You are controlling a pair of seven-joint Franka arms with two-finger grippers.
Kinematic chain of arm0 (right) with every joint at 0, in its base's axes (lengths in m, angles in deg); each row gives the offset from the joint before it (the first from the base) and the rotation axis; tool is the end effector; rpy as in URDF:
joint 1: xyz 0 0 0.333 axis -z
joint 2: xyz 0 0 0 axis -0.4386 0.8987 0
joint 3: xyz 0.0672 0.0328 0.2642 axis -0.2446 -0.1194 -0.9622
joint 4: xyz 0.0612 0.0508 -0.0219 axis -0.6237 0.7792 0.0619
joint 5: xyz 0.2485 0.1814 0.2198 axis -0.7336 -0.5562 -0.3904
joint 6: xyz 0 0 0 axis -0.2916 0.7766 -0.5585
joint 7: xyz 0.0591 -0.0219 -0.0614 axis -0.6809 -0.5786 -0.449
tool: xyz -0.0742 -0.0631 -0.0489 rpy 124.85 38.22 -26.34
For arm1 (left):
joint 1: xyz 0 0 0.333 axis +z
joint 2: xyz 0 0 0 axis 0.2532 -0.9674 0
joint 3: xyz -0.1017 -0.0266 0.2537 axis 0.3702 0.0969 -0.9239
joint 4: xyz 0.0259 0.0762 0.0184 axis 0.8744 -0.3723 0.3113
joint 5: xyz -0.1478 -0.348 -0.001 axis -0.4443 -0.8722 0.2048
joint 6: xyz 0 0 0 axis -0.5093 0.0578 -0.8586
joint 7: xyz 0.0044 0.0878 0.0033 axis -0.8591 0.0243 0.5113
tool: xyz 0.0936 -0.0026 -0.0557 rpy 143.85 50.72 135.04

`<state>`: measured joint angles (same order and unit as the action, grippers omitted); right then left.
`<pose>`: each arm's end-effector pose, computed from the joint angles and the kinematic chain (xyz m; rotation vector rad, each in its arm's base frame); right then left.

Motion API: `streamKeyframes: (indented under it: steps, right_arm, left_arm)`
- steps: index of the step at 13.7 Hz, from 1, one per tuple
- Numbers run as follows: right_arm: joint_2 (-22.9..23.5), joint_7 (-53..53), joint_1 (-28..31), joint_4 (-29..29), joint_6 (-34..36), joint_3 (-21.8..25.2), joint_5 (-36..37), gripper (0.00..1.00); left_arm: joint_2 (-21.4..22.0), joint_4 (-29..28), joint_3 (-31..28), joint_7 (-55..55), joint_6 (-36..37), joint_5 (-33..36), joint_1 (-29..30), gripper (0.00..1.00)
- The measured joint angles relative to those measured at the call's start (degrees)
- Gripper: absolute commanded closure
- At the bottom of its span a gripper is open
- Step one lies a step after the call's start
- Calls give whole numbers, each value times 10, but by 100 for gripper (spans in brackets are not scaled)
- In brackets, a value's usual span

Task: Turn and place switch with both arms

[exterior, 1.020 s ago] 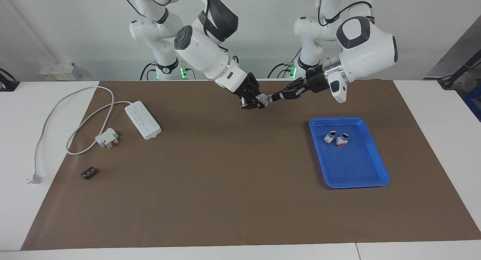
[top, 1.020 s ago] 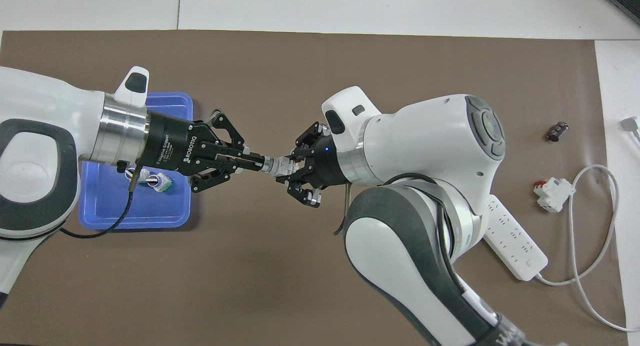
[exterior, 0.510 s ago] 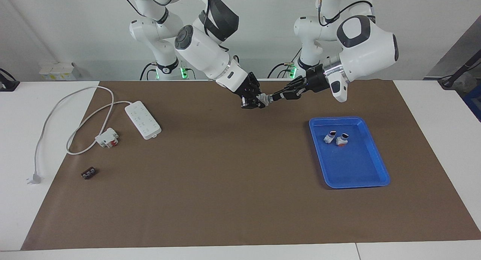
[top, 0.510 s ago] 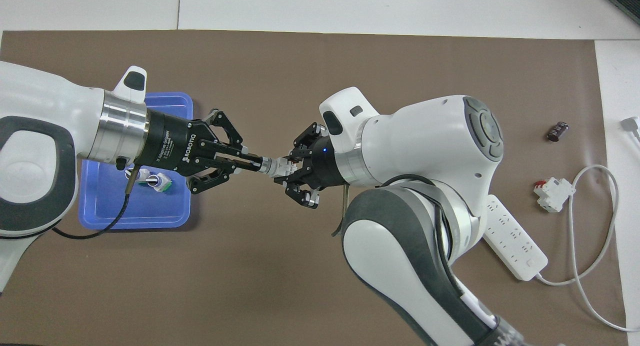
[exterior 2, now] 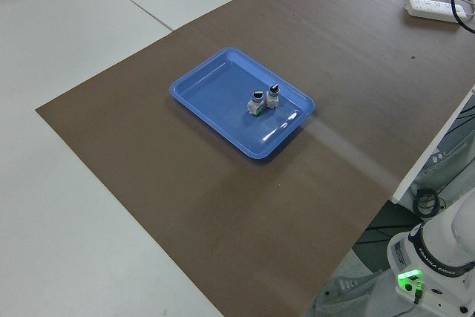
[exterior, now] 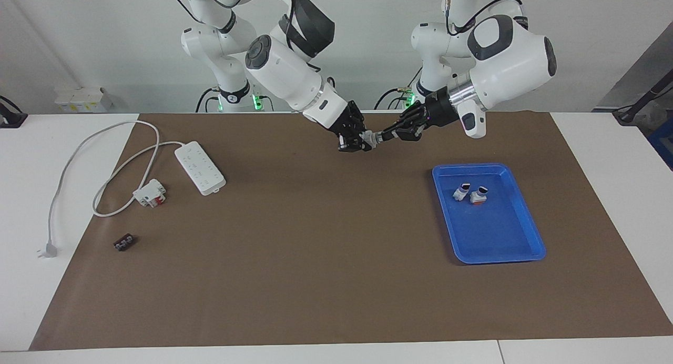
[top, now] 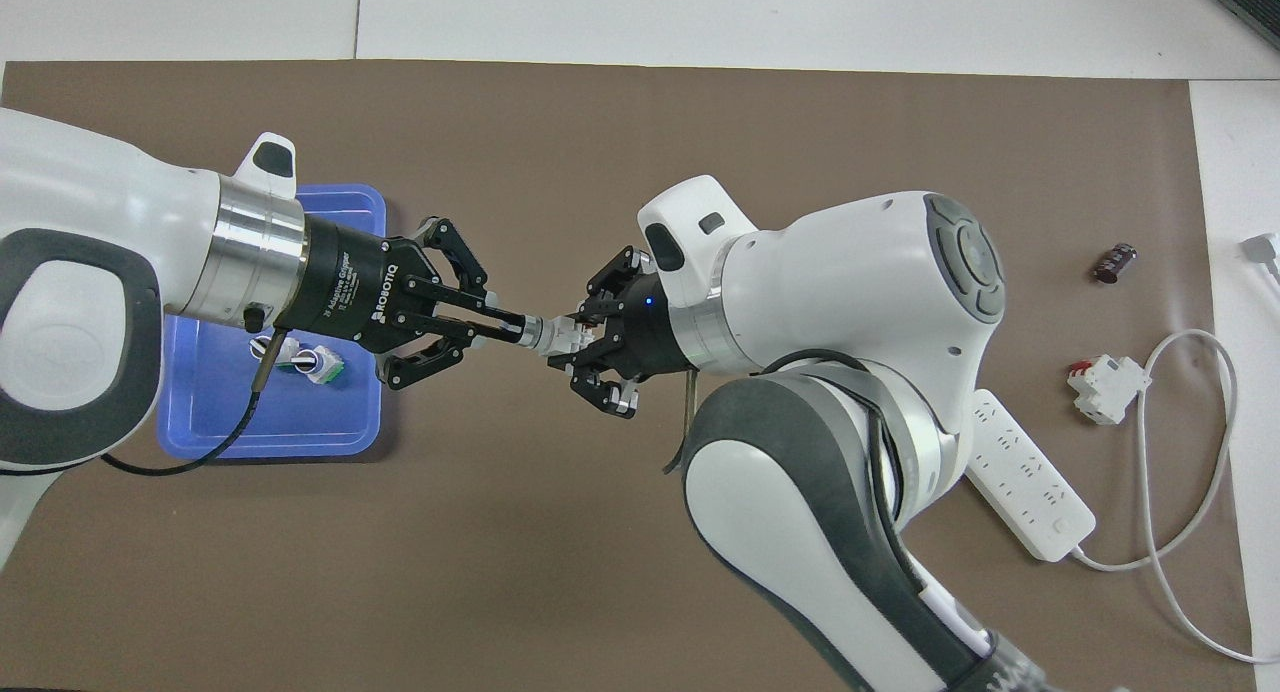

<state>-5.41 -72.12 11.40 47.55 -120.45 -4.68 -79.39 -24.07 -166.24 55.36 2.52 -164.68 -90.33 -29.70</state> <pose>0.5179 0.3445 0.4756 -1.9683 -1.5967 -0.5714 0.5209 -0.2159 0.5140 2.0808 1.3183 -0.7345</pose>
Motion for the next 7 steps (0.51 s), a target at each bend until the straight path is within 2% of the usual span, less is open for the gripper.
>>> streamKeyframes:
  steps: [7]
  right_arm:
    - [-2, 0, 0, 0, 0, 0, 1, 100]
  left_arm:
    - [0, 2, -1, 83, 0, 1, -2, 100]
